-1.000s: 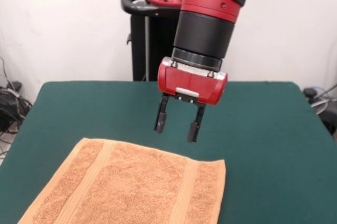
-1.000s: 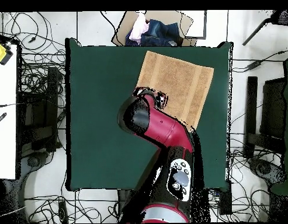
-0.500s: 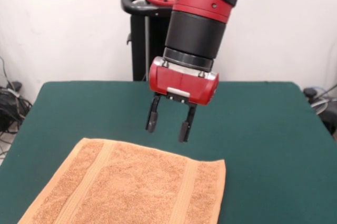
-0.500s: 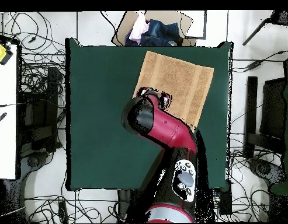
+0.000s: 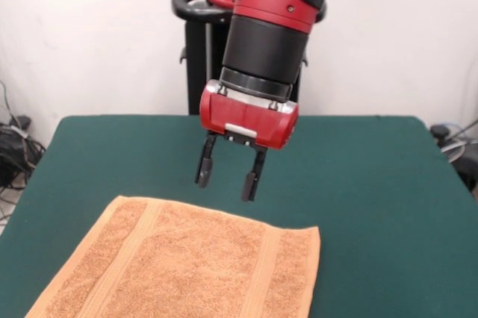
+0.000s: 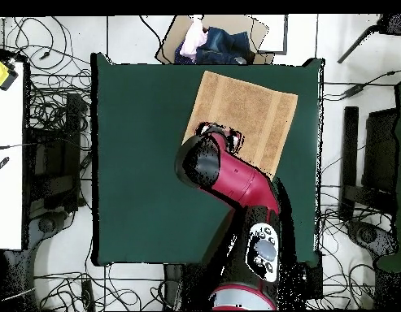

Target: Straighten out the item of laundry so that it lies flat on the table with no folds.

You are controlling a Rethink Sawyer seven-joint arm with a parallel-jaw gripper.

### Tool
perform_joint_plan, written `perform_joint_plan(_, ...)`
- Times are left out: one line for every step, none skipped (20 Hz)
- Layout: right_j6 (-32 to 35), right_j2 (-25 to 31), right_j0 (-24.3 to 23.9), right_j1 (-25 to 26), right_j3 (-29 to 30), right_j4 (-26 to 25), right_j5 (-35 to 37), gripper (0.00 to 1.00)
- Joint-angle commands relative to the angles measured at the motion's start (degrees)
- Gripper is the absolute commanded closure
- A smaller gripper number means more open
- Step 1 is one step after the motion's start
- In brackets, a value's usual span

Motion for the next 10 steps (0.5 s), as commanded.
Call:
perform_joint_plan(9.4,6.1,-2.2,1.8,5.5,-4.1,-1.7,0.0)
perform_joint_plan(8.8,6.6,-3.2,1.9,5.5,-5.2,-2.5,0.0)
perform_joint_plan(8.5,7.1,-4.2,1.9,5.6,-5.7,-2.4,0.0)
perform_joint_plan(8.2,7.4,-4.8,1.8,5.7,-6.4,-2.5,0.0)
perform_joint_plan(8.3,7.7,-5.3,1.7,5.9,-6.7,-2.4,0.0)
perform_joint_plan(8.3,8.3,-5.8,1.7,6.0,-7.2,-2.5,0.0)
perform_joint_plan(8.4,8.8,-6.3,1.9,5.9,-7.8,-2.9,0.0)
perform_joint_plan(8.4,9.2,-6.6,2.0,5.6,-8.1,-2.5,0.0)
perform_joint_plan(8.0,9.5,-6.9,2.2,5.1,-8.9,-2.8,0.0)
perform_joint_plan(7.6,9.6,-7.3,2.4,4.5,-9.9,-3.3,0.0)
